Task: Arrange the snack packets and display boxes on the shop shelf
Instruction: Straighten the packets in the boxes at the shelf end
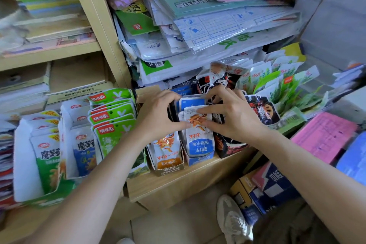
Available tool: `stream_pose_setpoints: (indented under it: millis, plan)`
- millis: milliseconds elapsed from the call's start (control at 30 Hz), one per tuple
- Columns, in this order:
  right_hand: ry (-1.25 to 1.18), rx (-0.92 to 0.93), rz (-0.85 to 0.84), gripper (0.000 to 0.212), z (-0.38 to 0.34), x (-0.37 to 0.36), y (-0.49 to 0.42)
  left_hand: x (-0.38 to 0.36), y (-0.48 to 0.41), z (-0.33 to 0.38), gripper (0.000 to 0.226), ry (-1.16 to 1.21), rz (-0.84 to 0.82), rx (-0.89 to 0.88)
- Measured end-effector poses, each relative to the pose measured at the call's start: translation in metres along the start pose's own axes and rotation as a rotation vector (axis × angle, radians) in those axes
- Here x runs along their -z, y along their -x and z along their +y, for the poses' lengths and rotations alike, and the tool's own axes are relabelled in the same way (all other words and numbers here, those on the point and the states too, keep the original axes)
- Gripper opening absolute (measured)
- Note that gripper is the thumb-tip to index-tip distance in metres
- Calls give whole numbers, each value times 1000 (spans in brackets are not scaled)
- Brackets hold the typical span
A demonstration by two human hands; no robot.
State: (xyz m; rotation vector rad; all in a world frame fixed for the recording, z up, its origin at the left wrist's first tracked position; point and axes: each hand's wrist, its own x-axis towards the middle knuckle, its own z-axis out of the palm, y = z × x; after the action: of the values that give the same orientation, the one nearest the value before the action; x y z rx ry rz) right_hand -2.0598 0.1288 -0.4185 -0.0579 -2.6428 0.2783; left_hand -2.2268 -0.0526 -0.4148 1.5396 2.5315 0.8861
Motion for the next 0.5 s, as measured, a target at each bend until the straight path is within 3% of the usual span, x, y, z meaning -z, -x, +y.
stream_pose_setpoints:
  millis: [200, 333, 433, 500]
  plan:
    - [99, 65, -106, 70, -5, 3, 9, -14, -1, -1, 65, -189, 166, -47]
    - [178, 49, -177, 67, -1, -1, 9, -9, 4, 0, 67, -122, 146, -93]
    - [223, 85, -184, 66, 3, -8, 4, -9, 15, 5, 87, -171, 95, -228]
    - [203, 94, -160, 66, 4, -11, 2, -15, 23, 11, 103, -276, 35, -228]
